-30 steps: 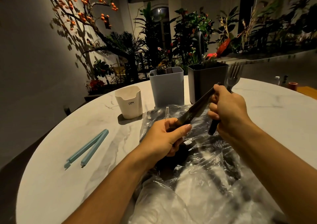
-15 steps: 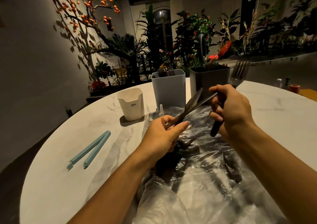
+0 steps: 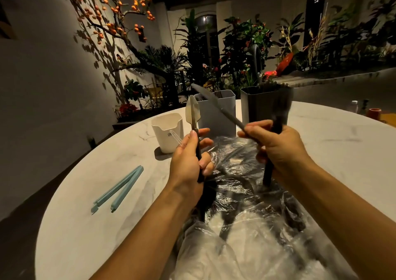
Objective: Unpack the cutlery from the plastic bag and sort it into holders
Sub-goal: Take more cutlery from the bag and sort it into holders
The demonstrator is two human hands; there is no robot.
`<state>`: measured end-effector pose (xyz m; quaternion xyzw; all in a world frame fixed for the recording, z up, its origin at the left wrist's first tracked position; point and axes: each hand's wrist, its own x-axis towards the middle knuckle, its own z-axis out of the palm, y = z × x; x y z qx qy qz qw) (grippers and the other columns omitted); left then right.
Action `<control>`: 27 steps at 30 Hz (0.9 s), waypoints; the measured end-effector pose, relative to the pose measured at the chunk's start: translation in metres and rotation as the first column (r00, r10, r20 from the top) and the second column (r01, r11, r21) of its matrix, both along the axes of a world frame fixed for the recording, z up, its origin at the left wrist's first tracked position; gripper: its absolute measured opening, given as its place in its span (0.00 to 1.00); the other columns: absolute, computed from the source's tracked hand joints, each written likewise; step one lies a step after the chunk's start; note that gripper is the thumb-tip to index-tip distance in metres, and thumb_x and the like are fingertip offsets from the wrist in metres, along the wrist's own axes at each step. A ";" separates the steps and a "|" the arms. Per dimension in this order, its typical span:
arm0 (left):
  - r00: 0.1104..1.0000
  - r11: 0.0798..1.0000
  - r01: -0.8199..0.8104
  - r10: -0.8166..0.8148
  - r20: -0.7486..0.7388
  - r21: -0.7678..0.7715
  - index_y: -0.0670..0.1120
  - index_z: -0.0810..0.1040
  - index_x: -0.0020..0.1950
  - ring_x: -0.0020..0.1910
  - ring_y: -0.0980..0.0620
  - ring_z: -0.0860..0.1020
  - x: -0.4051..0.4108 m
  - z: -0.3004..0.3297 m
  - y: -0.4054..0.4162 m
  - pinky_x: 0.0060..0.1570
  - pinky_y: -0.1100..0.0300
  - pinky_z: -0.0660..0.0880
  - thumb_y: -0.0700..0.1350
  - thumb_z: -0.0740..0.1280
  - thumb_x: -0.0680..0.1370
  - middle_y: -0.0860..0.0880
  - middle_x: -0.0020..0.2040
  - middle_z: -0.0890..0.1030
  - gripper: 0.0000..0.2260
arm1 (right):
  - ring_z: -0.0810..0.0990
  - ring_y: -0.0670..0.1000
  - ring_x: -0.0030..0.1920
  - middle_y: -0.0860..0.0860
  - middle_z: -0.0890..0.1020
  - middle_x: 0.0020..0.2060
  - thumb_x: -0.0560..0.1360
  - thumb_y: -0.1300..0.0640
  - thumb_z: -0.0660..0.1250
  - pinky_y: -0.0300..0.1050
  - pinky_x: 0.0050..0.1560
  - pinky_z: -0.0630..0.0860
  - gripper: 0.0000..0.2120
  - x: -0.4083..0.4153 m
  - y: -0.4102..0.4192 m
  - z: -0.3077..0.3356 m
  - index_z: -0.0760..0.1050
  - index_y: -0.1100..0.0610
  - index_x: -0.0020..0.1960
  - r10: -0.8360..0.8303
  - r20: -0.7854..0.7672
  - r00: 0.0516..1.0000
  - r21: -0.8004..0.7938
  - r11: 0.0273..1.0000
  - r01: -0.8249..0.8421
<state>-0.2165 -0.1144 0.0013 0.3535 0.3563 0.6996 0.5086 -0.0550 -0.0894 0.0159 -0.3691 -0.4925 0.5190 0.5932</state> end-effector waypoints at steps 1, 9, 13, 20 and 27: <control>1.000 1.000 -0.014 0.014 -0.007 0.003 0.43 0.79 0.56 0.22 0.58 0.61 0.000 0.000 0.000 0.20 0.67 0.61 0.48 0.57 0.86 0.48 0.40 0.81 0.13 | 0.75 0.40 0.27 0.55 0.86 0.39 0.76 0.61 0.70 0.36 0.24 0.68 0.06 -0.002 -0.001 -0.001 0.79 0.63 0.50 0.027 0.087 0.996 0.008 1.000 -0.028; 0.984 1.000 -0.016 0.019 -0.178 0.016 0.44 0.81 0.58 0.22 0.58 0.64 0.002 -0.001 -0.007 0.22 0.67 0.64 0.50 0.57 0.85 0.46 0.47 0.86 0.15 | 0.77 0.40 0.28 0.51 0.85 0.34 0.73 0.56 0.74 0.31 0.24 0.68 0.06 -0.015 -0.011 -0.005 0.81 0.58 0.41 0.177 0.520 0.836 0.047 0.971 -0.235; 0.940 1.000 0.000 0.007 -0.340 0.022 0.43 0.81 0.51 0.27 0.58 0.76 0.004 -0.003 -0.007 0.30 0.65 0.75 0.51 0.58 0.84 0.50 0.34 0.78 0.15 | 0.79 0.40 0.29 0.45 0.82 0.29 0.70 0.53 0.77 0.30 0.30 0.73 0.07 -0.014 -0.010 -0.003 0.81 0.54 0.42 0.235 0.523 0.819 0.064 0.948 -0.312; 0.812 0.993 0.072 -0.003 -0.584 0.095 0.44 0.80 0.49 0.27 0.57 0.73 0.009 -0.008 -0.008 0.27 0.68 0.68 0.50 0.60 0.83 0.49 0.33 0.79 0.13 | 0.62 0.45 0.26 0.53 0.65 0.34 0.67 0.44 0.74 0.38 0.24 0.59 0.23 -0.006 -0.001 0.008 0.74 0.60 0.51 0.293 0.167 0.941 0.012 0.954 -0.299; 0.763 0.976 0.210 -0.127 -0.634 0.056 0.48 0.81 0.50 0.38 0.51 0.83 0.024 -0.014 -0.007 0.37 0.61 0.79 0.56 0.57 0.80 0.47 0.39 0.84 0.17 | 0.74 0.55 0.39 0.65 0.75 0.41 0.73 0.48 0.70 0.44 0.34 0.77 0.20 -0.002 0.003 0.011 0.80 0.66 0.51 0.171 0.189 0.967 0.031 0.983 -0.180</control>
